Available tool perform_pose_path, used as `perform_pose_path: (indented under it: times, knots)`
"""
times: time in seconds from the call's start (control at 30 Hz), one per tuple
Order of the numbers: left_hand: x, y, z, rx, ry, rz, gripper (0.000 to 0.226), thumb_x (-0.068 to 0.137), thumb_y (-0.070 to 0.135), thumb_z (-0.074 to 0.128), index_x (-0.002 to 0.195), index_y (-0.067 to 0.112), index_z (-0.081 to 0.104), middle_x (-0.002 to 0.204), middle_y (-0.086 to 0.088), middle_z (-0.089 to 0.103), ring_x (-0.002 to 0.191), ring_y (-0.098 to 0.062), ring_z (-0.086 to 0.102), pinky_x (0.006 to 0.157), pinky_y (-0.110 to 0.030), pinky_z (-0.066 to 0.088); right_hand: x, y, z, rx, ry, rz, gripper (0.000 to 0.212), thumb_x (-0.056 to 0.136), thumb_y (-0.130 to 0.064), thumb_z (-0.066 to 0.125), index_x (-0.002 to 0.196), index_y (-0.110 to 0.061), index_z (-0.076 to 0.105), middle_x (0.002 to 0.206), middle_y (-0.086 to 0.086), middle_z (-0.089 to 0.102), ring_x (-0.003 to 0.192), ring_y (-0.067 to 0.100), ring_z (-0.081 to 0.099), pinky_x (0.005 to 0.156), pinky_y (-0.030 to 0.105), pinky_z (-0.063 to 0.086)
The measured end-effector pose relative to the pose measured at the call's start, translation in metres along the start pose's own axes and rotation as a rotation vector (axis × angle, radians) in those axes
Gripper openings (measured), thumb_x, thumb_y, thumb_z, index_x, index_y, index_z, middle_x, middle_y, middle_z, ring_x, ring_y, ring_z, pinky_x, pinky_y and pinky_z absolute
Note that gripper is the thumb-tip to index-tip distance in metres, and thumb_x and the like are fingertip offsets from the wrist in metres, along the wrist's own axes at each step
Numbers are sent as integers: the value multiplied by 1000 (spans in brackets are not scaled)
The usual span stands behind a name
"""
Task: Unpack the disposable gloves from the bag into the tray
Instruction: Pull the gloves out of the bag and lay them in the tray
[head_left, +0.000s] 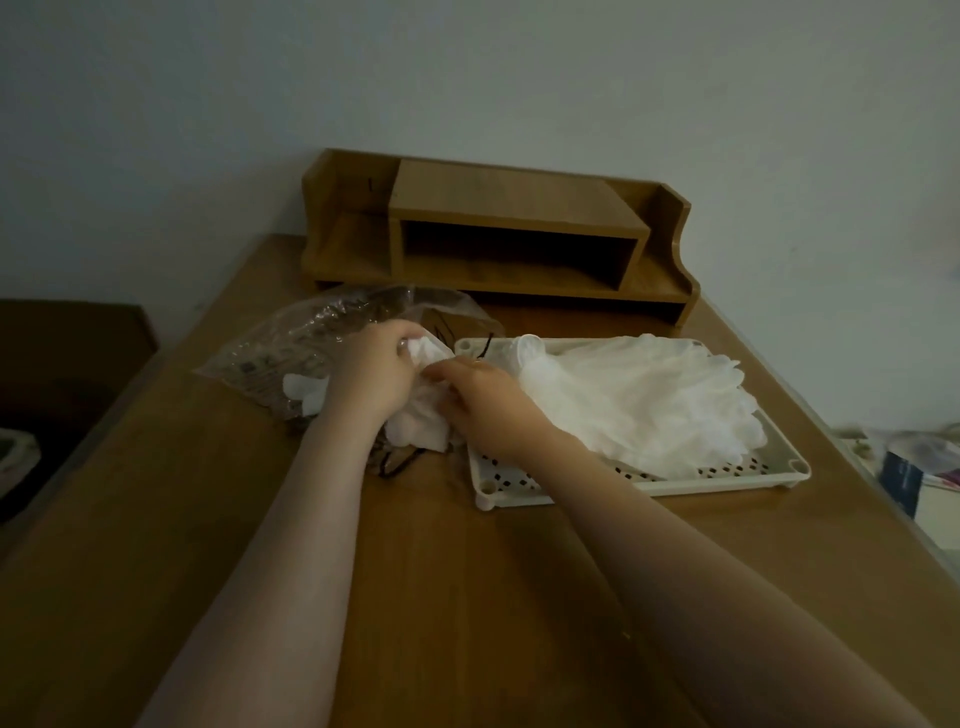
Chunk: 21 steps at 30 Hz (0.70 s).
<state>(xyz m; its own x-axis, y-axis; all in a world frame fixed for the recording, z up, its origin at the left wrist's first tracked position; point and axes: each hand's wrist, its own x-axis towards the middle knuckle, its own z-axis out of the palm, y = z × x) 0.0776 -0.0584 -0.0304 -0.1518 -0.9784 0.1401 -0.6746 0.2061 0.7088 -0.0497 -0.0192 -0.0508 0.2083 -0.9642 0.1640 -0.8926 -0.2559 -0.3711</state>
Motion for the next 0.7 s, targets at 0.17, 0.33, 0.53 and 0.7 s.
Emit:
perform_pose_path:
  times: [0.17,0.33,0.53,0.7]
  knots:
    - [7,-10,-4,-119,-66,2,33,98,11,43,125,23,58,133,-4,54,102,-13,54,63,-19,40,3,1,12,55,141,27,18,92,-19,57,91,-4,67,93,9,61,89,24,55,77,32,45]
    - [5,-5,1,-118,-156,83,28,96,16,47,119,20,61,132,0,51,118,-14,48,83,-25,37,-1,-1,-2,407,302,237,23,96,-20,51,85,-8,67,75,5,63,65,14,54,61,26,44]
    - [4,-4,10,-4,-239,110,39,92,29,57,130,21,54,154,-2,21,138,-23,28,101,-32,29,-9,2,-30,925,537,405,27,98,-17,44,73,-16,52,66,-4,44,60,7,42,59,20,38]
    - [1,1,18,50,-139,93,35,93,19,52,128,18,56,153,-6,22,137,-25,29,105,-36,30,-19,16,-41,1224,617,474,30,100,-22,43,71,-16,46,67,0,37,65,13,35,65,27,33]
